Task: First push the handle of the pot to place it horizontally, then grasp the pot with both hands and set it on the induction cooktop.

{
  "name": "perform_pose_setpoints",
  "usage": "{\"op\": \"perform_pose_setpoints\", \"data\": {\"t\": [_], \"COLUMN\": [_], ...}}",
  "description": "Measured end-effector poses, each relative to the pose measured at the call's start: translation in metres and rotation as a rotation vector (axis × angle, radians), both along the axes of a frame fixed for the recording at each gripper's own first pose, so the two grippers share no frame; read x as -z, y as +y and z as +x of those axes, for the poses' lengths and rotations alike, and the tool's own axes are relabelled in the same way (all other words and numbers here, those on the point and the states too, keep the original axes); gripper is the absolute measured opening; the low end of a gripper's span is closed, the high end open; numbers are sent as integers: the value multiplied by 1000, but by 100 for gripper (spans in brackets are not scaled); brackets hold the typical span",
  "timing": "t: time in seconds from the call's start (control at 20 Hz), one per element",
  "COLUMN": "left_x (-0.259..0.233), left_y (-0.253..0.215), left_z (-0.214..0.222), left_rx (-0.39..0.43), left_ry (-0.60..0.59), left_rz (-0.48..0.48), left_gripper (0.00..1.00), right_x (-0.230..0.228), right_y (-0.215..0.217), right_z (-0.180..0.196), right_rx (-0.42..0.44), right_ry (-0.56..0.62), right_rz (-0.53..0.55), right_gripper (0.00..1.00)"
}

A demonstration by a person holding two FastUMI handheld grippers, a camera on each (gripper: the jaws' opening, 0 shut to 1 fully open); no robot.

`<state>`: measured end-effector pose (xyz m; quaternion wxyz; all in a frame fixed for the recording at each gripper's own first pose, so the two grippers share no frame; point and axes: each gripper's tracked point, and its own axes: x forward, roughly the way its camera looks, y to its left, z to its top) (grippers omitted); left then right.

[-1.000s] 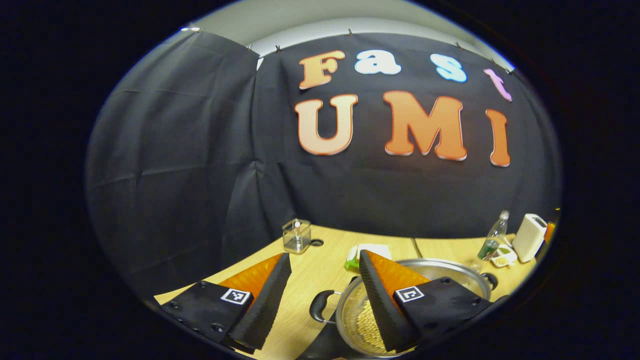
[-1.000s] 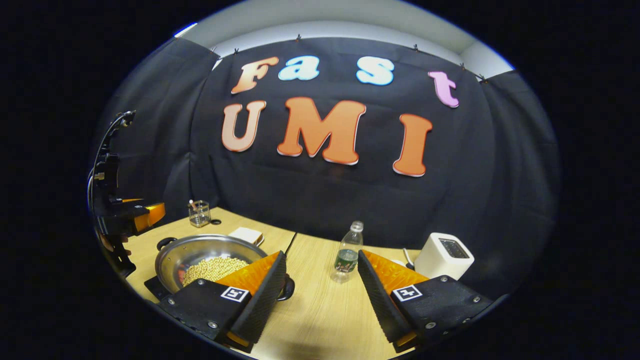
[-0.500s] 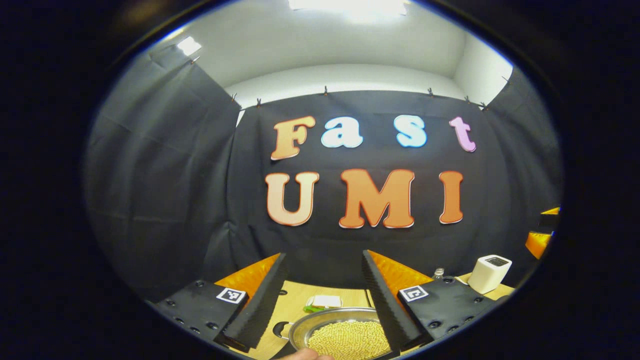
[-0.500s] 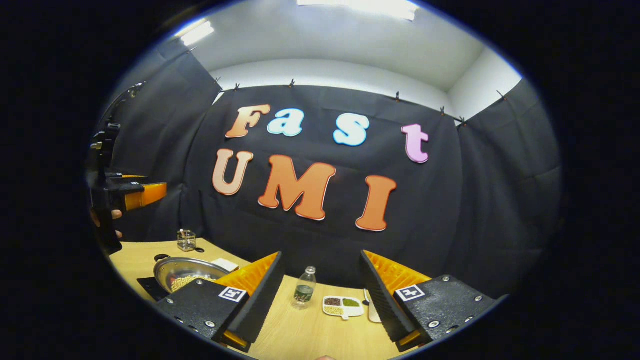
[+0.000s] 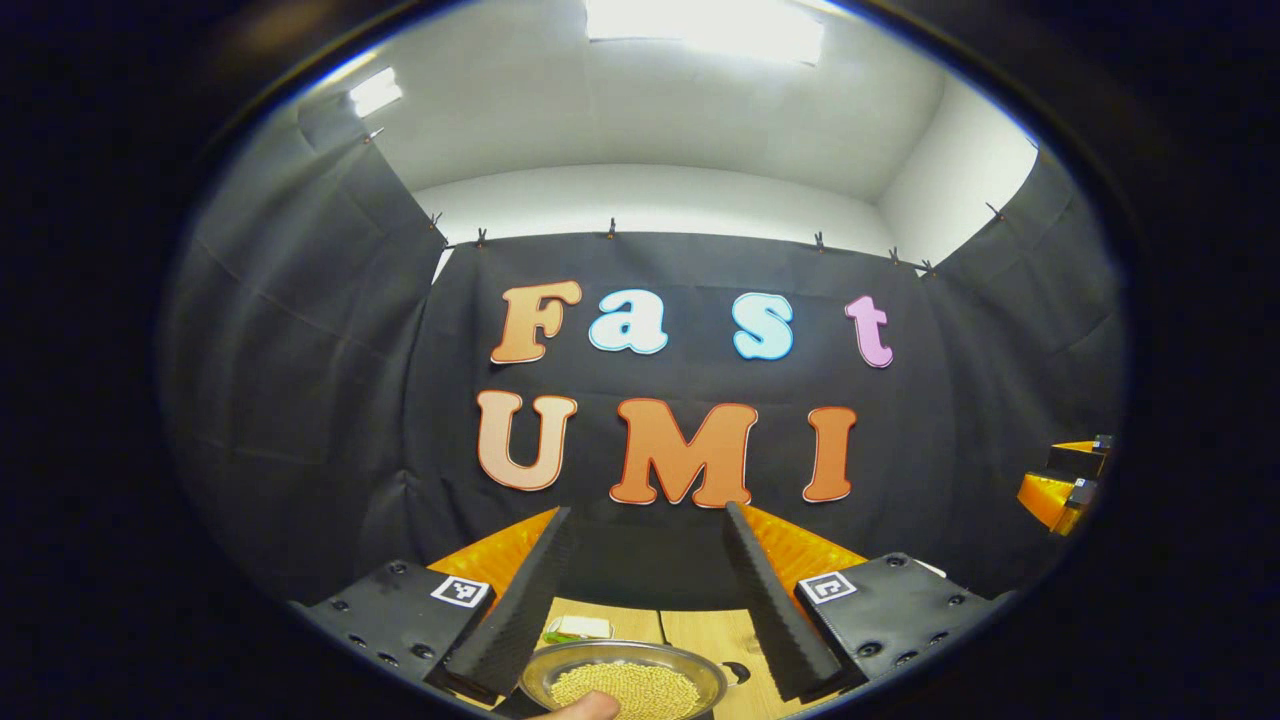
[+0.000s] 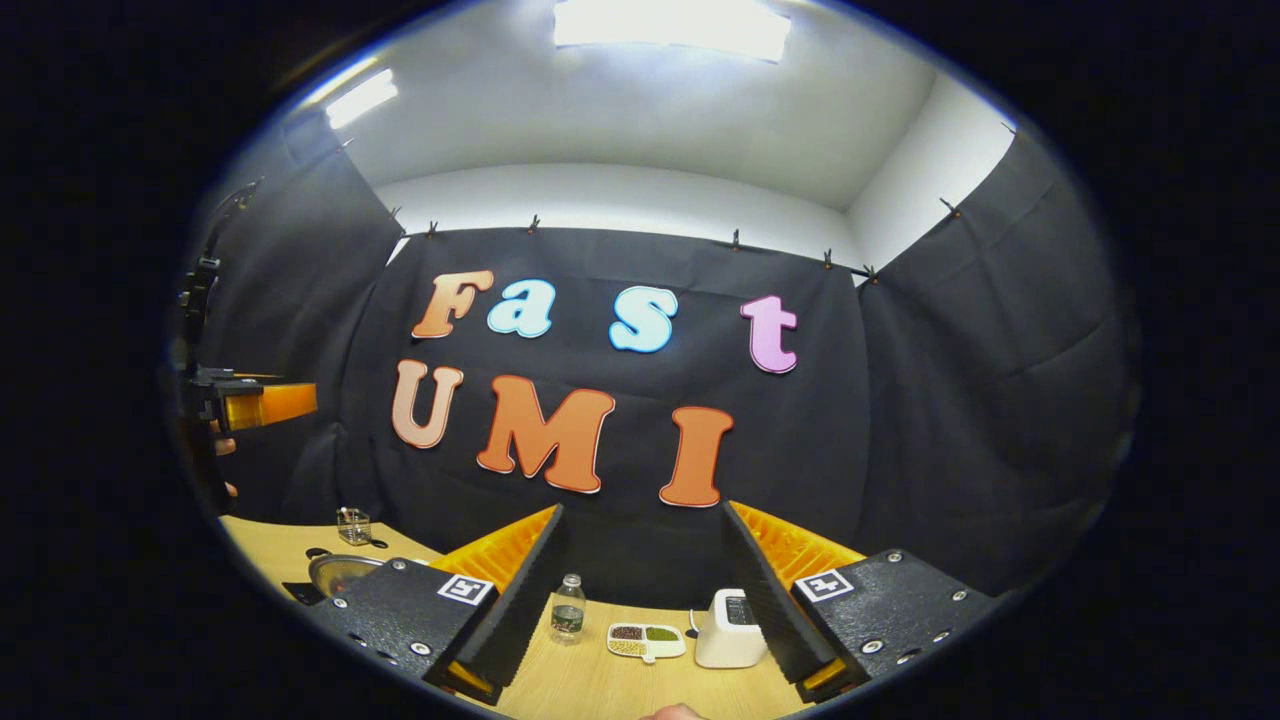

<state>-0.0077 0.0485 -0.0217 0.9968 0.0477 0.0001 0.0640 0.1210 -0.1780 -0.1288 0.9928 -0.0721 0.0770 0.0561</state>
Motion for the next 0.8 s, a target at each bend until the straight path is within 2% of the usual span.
{"op": "perform_pose_setpoints", "data": {"t": [0.2,0.4,0.5,0.55,0.7,0.75,0.8], "left_x": [-26,-49,-48,-48,-46,-45,-44], "left_y": [-10,-8,-10,-11,-6,-4,-5], "left_z": [-8,-10,-10,-10,-9,-8,-7], "left_rx": [24,12,9,12,6,-4,-5], "left_ry": [-31,-64,-60,-57,-57,-54,-52], "left_rz": [-5,61,59,51,43,44,41], "left_gripper": [99,99,99,94,94,99,99], "right_x": [-18,-37,-48,-52,-60,-59,-59], "right_y": [5,3,8,13,14,19,21], "right_z": [-5,1,1,0,-4,-4,-7], "right_rx": [-45,-46,-52,-57,-62,-71,-79], "right_ry": [-1,-29,-55,-61,-77,-79,-75], "right_rz": [19,29,24,28,11,14,22], "right_gripper": [94,94,94,94,94,94,94]}}
